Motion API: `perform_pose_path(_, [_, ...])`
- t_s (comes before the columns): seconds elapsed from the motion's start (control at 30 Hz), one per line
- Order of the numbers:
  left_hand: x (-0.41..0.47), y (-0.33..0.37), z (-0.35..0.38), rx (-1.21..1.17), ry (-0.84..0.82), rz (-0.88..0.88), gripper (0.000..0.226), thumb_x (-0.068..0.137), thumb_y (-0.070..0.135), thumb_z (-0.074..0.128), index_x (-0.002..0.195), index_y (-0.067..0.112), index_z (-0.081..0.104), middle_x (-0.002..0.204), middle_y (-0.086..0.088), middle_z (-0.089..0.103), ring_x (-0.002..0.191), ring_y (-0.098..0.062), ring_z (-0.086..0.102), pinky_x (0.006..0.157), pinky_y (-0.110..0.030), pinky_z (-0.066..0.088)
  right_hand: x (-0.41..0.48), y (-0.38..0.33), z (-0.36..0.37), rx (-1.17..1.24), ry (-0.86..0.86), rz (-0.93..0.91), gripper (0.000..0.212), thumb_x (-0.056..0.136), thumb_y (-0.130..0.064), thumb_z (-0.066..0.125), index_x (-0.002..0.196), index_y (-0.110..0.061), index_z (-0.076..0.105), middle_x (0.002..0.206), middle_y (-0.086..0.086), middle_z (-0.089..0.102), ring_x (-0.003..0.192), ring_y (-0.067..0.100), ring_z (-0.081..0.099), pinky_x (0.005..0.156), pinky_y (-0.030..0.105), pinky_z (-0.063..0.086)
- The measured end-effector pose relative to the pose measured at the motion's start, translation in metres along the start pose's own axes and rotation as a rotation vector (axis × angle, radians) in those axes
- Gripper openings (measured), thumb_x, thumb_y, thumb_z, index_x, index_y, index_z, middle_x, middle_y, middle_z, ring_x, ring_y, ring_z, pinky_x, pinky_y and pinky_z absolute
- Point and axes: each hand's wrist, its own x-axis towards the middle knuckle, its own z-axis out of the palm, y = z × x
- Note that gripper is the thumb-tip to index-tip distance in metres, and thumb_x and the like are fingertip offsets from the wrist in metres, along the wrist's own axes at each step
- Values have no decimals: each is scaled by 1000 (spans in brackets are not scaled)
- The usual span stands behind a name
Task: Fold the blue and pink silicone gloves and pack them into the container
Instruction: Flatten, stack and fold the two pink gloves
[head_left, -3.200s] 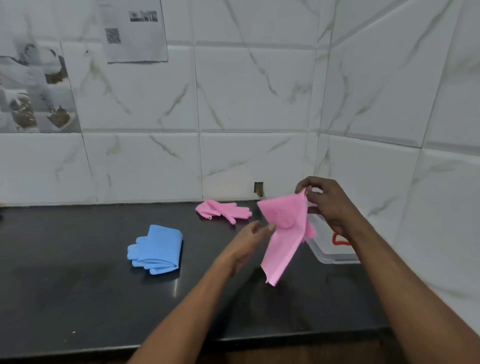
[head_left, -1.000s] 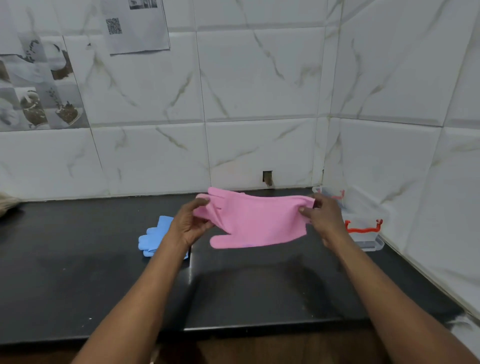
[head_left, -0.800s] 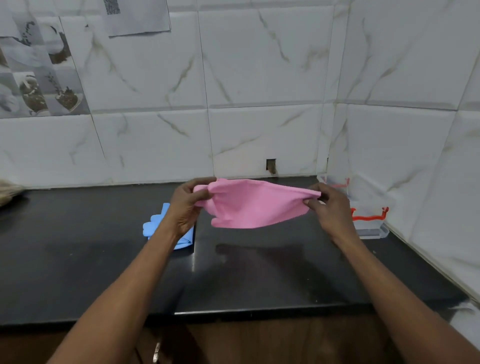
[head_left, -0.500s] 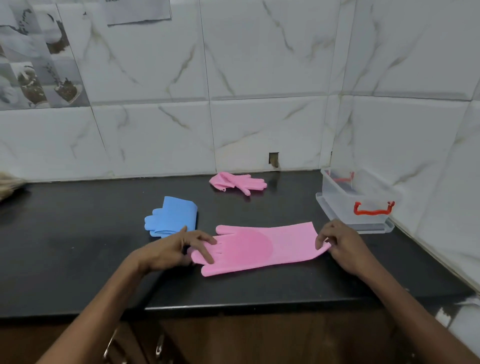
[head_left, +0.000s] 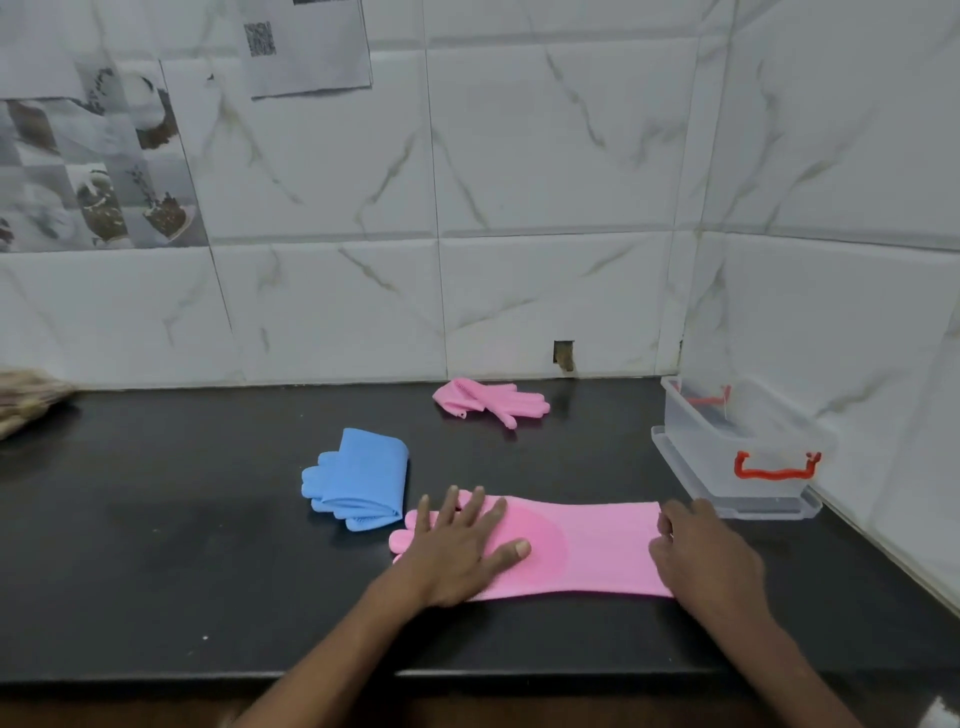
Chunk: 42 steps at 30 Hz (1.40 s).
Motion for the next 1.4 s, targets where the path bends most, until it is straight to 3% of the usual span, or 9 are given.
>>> perform_pose_path(0.1, [27,-8,-28,-122,163,-8,48,98,52,26,121,26,60,131,-4,56,129,-22,42,115,-56,20,0,-2,1,14,25,17,17,92,-20,53,104,-27,45,111,-5,46,68,4,47,48,18,27])
perform_pose_path(0.17, [61,-7,-46,-96,356,-4,25,98,18,41,101,11,65,111,-7,59,107,-25,54,100,-46,43,2,-2,0,49,32,15,18,91,-17,53,105,-26,45,115,-4,45,70,5,49,49,18,30])
perform_pose_path(0.3, [131,-3,-52,126,255,35,42,93,2,47,133,10,56,158,-13,24,147,-31,21,118,-40,24,3,-1,1,39,49,-2,19,92,-18,51,109,-24,48,119,-4,44,72,6,52,54,17,37])
perform_pose_path(0.43, [169,-5,-51,283,159,69,42,102,9,32,142,4,44,164,-9,1,151,-31,-4,122,-46,7,7,2,7,58,38,-8,22,92,-20,51,113,-25,47,123,-6,42,73,4,53,59,16,44])
perform_pose_path(0.6, [174,7,-63,156,155,109,38,96,6,40,132,2,52,141,-16,51,132,-28,46,115,-42,32,12,-1,5,93,22,15,28,94,-27,52,121,-28,45,133,-6,40,85,4,54,70,14,44])
perform_pose_path(0.7, [170,10,-80,-108,523,81,26,91,1,49,108,-2,68,114,-17,69,108,-29,64,93,-31,50,8,1,3,152,111,18,19,96,-33,50,114,-27,48,126,-5,45,88,5,56,74,15,47])
perform_pose_path(1.0, [131,41,-156,-701,711,163,23,74,-4,63,82,13,78,82,2,75,71,2,65,69,-13,51,-7,-13,-13,491,198,-264,26,88,-21,65,113,-13,66,113,1,66,104,15,60,88,19,41])
perform_pose_path(1.27, [107,61,-193,-970,767,252,19,73,-3,69,81,12,78,86,-5,76,74,-8,67,65,-20,50,33,-94,-57,844,-20,-154,46,81,-55,66,102,-13,68,97,0,72,86,15,68,78,38,57])
perform_pose_path(1.4, [93,71,-211,-1101,687,437,17,75,-8,70,86,4,76,88,-9,75,83,-14,70,77,-21,55,51,-112,-73,1041,-103,-215,70,75,-56,72,132,-24,48,124,-6,61,108,20,62,89,43,54])
